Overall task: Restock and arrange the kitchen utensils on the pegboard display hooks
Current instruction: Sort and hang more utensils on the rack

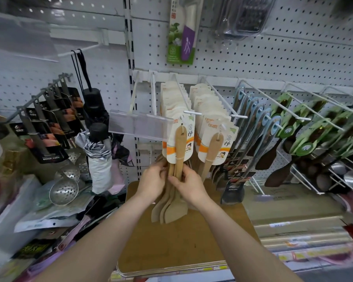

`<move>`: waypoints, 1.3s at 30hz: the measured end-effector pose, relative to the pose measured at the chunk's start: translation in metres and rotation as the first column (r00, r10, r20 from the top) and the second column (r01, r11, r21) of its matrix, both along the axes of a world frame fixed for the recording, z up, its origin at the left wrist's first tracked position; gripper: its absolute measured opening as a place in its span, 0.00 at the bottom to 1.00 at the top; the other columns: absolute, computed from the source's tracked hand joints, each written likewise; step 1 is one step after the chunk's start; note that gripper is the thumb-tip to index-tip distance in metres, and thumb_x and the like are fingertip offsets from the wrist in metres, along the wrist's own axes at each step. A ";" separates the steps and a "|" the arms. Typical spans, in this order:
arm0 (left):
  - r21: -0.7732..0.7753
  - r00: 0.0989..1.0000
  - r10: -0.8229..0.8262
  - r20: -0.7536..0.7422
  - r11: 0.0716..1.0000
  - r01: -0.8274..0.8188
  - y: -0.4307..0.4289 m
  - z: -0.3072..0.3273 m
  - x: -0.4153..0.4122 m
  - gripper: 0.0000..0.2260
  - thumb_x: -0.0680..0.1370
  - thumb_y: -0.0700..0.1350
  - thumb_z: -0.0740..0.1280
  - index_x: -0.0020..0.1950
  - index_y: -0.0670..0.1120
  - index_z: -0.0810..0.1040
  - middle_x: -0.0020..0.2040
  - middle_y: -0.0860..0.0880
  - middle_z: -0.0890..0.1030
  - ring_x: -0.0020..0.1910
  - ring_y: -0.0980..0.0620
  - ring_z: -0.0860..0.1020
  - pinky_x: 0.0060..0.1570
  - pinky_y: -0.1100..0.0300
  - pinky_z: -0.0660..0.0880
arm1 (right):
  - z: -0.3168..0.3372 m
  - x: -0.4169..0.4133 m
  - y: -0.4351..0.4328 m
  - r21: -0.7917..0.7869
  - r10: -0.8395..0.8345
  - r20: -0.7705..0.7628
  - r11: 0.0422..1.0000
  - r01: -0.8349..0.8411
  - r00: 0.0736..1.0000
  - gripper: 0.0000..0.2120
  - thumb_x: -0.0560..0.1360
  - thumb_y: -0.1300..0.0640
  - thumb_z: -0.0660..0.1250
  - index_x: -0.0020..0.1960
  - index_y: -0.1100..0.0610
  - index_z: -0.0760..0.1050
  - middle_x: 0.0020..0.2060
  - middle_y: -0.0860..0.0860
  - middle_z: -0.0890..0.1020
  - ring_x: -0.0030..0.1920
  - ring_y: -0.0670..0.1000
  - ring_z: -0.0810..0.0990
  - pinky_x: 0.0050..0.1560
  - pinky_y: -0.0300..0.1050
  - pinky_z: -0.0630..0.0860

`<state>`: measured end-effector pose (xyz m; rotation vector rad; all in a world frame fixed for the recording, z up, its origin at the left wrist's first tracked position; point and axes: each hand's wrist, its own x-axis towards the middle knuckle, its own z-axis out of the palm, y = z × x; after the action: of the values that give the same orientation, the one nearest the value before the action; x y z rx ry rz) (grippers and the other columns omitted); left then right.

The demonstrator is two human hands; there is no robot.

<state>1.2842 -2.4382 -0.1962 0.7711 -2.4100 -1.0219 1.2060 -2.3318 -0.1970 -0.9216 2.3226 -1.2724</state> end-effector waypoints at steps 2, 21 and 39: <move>-0.013 1.000 -0.014 0.005 1.000 0.014 -0.001 0.000 0.000 0.17 0.79 0.36 0.61 0.66 0.46 0.76 0.60 0.43 0.80 0.58 0.42 0.77 0.49 0.62 0.67 | 0.001 -0.001 -0.002 0.037 0.008 -0.034 0.999 -0.007 0.999 0.16 0.76 0.52 0.69 0.63 0.50 0.75 0.53 0.48 0.83 0.56 0.53 0.80 0.59 0.53 0.76; -0.091 0.995 -0.064 0.076 0.993 0.070 0.013 0.013 0.040 0.20 0.80 0.39 0.63 0.71 0.49 0.71 0.65 0.48 0.77 0.61 0.50 0.77 0.61 0.57 0.73 | 0.024 0.037 0.019 0.204 -0.043 -0.167 0.976 0.077 0.985 0.24 0.78 0.58 0.64 0.73 0.54 0.67 0.59 0.52 0.81 0.59 0.55 0.80 0.61 0.52 0.76; -0.402 0.944 -0.325 0.058 0.858 0.320 0.075 0.164 0.090 0.15 0.78 0.44 0.67 0.65 0.50 0.76 0.56 0.50 0.82 0.56 0.50 0.79 0.58 0.53 0.75 | 0.168 0.076 0.087 0.044 -0.072 -0.530 0.993 0.112 0.845 0.14 0.77 0.62 0.64 0.60 0.52 0.79 0.53 0.50 0.84 0.52 0.51 0.82 0.58 0.49 0.77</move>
<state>1.3743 -2.3637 -0.0324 0.2165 -2.6692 -0.5864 1.2821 -2.2448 -0.0287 -1.2797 2.8393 -1.0504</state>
